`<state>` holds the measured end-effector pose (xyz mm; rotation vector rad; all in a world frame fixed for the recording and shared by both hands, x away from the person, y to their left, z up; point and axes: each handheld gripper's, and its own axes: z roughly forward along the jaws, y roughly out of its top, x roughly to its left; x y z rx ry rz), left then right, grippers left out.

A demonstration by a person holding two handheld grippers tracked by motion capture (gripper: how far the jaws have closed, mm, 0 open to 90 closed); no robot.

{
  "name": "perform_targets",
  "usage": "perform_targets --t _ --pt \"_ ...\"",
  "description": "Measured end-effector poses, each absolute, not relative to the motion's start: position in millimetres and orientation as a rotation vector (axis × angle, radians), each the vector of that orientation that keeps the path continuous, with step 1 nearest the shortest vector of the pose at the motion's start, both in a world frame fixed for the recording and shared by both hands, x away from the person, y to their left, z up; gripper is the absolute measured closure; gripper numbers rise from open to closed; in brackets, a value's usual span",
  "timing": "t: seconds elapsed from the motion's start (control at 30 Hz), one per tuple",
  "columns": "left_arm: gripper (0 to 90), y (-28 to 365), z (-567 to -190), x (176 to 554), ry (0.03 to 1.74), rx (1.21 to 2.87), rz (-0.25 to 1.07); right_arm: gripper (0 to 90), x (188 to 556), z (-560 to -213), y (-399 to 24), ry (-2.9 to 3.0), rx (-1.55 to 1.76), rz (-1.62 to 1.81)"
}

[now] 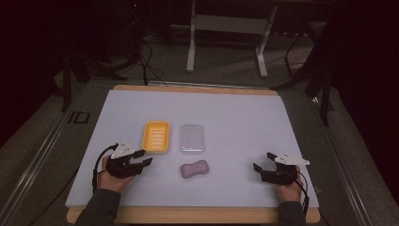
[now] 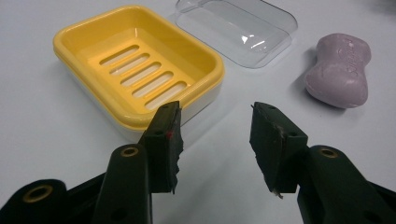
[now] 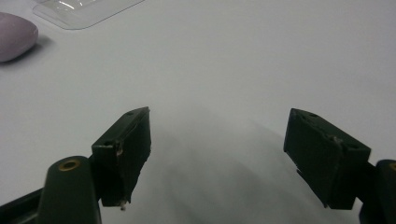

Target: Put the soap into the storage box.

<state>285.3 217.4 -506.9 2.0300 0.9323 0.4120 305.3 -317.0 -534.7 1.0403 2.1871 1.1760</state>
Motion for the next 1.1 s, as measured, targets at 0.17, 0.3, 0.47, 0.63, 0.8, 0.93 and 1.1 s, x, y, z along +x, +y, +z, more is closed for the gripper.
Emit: perform_targets --t 0.17,0.3,0.47,0.63,0.8,0.93,1.1 --pt "53.2 215 -502 286 0.928 2.058 0.41 22.7 305 -535 -317 2.186 1.04 1.176" --pt "53.3 214 -500 287 0.927 2.075 0.409 22.7 305 -535 -317 2.184 1.039 1.177" --pt "53.1 208 -495 289 0.908 2.117 0.402 22.7 305 -535 -317 2.183 1.041 1.177" --pt "52.5 204 -490 292 0.901 2.154 0.396 22.7 305 -535 -317 2.183 1.041 1.177" --pt "51.4 197 -486 294 0.886 2.186 0.388 22.6 305 -535 -317 2.183 1.042 1.177" --pt "51.2 193 -483 297 0.866 2.216 0.375 22.6 305 -535 -317 2.183 1.043 1.177" --pt "50.3 185 -481 298 0.848 2.252 0.372 22.6 305 -535 -317 2.182 1.045 1.179"
